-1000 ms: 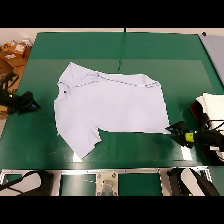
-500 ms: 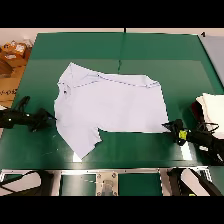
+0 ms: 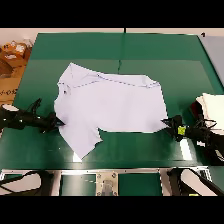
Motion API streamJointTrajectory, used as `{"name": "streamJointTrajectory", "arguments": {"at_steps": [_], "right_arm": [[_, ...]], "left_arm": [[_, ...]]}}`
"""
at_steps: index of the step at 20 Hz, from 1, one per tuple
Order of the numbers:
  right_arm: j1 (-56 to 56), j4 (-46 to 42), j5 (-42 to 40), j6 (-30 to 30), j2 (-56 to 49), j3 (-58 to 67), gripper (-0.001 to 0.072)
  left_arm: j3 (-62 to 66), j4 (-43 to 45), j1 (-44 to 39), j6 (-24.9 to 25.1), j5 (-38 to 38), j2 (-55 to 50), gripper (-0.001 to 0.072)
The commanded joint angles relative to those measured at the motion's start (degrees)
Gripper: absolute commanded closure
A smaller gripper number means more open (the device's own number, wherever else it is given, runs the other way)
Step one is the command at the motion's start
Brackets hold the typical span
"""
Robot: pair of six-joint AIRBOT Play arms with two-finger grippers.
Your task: Fold the shirts.
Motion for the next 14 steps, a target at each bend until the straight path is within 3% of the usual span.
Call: {"name": "streamJointTrajectory", "arguments": {"at_steps": [1,2,4,8,11,14], "right_arm": [[0.07,-5.2,-2.6,-0.11,-0.26,0.24,0.029],[0.09,-4.79,-3.69,-0.57,-0.26,0.26,0.0589],[0.07,-2.1,-5.05,-3.74,-0.26,0.74,0.0693],[0.07,6.78,4.72,-10.67,1.55,11.47,0.0696],[0.04,12.48,12.46,-10.29,8.33,27.52,0.0697],[-0.13,12.66,12.94,-6.88,16.63,47.3,0.0696]], "left_arm": [[-0.02,-0.39,-0.24,0.94,1.68,0.0,0.0683],[0.11,-0.48,-0.24,0.94,2.25,0.0,0.0683],[1.64,-0.42,-0.24,1.42,0.96,0.04,0.0684],[10.38,-0.72,-0.24,1.53,-4.96,6.69,0.0685],[22.45,-5.97,-0.24,1.44,-9.86,16.26,0.0685],[38.62,-13.18,-0.24,1.46,-8.83,25.88,0.0684]]}}
